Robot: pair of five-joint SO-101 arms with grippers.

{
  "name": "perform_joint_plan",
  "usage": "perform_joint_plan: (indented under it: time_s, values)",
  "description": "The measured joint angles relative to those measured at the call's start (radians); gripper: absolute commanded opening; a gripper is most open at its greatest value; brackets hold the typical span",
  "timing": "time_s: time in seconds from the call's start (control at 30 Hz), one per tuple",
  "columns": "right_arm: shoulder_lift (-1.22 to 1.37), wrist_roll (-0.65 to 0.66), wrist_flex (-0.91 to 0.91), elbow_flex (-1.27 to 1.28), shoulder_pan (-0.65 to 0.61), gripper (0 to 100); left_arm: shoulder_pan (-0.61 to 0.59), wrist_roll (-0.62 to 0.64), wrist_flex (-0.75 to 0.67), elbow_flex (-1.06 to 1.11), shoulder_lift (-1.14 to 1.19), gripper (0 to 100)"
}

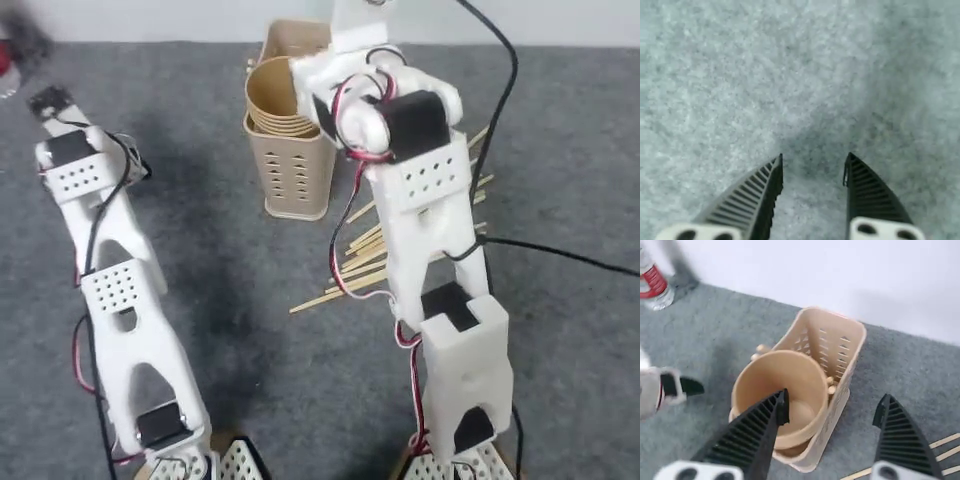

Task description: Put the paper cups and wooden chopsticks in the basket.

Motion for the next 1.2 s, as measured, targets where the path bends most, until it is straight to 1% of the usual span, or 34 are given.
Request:
perform_joint_plan:
  time_s: [0.2, 0.33, 0.43, 0.6, 0.8, 0.83, 0.9, 1.03, 1.1, 1.13, 1.2]
  values:
    - [0.0, -0.021, -0.11, 0.153, -0.009, 28.5, -0.003, 0.003, 0.0, 0.0, -0.002, 20]
    - [0.0, -0.021, -0.144, 0.233, -0.003, 28.5, -0.002, 0.003, 0.0, 0.0, -0.002, 20]
    - [0.0, -0.035, -0.149, 0.273, -0.005, 28.5, -0.002, 0.003, 0.0, 0.0, -0.002, 20]
    - [0.0, -0.109, -0.11, 0.348, -0.006, 28.5, -0.003, 0.006, 0.0, 0.0, -0.002, 20]
    - [0.031, -0.124, -0.103, 0.368, 0.0, 28.3, -0.003, 0.006, 0.0, 0.0, -0.002, 20]
    - [0.046, -0.126, -0.103, 0.367, -0.002, 27.5, -0.003, 0.006, 0.0, 0.0, -0.002, 20]
    - [0.081, -0.127, -0.104, 0.368, -0.005, 21.0, -0.003, 0.006, 0.0, 0.0, -0.002, 20]
    - [0.118, -0.127, -0.104, 0.35, -0.011, 0.0, -0.003, 0.006, 0.0, 0.0, -0.002, 20]
    - [0.135, -0.124, -0.104, 0.348, -0.002, 2.0, -0.003, 0.006, 0.0, 0.0, -0.002, 20]
    - [0.141, -0.112, -0.104, 0.348, 0.003, 0.8, -0.003, 0.006, 0.0, 0.0, -0.002, 20]
    - [0.143, -0.063, -0.104, 0.347, 0.003, 0.8, -0.003, 0.006, 0.0, 0.0, -0.002, 20]
